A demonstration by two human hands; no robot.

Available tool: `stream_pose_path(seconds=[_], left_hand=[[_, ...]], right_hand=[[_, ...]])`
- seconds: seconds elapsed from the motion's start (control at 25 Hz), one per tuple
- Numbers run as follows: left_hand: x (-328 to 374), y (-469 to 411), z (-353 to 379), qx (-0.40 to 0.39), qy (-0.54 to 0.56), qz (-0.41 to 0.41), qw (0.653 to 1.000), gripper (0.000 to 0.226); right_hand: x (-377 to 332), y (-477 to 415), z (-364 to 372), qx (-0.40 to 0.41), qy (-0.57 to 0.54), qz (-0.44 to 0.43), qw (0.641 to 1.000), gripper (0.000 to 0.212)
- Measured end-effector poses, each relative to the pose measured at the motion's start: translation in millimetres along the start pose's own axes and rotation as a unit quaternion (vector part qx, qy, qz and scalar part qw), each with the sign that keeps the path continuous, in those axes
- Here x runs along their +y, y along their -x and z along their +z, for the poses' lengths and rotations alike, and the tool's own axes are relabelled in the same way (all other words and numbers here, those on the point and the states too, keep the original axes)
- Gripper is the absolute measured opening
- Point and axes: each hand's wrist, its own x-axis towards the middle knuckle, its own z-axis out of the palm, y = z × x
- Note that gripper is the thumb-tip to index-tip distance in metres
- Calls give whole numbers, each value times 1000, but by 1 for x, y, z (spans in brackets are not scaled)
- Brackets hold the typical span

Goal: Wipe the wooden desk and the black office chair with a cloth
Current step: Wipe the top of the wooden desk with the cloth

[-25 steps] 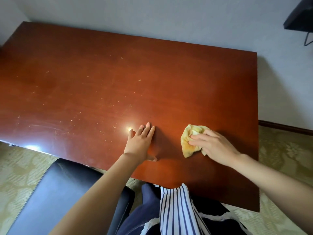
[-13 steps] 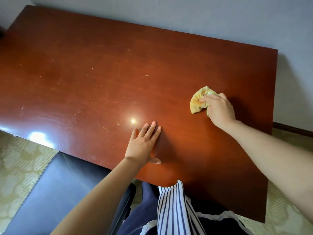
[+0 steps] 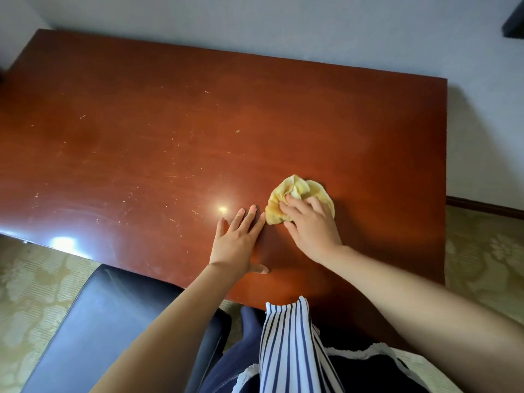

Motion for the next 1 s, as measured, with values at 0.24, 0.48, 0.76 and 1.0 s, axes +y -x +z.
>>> stream_pose_path(seconds=[0.24,0.48,0.76,1.0], left_hand=[[3,1,-10,-23,-9,-5,1000,121],[3,1,-7,-24,-5,-4,1000,122],[7,0,-7,-17,-13,5,1000,122],[7,-1,-7,-9,-20,4,1000,121]], right_hand=[[13,71,2,73,-9,-103,992,34],[56,108,-15,110,100,-109,983,24],[89,72,-38,1,169,44,985,31],[84,21,-23,-35,67,104,992,53]])
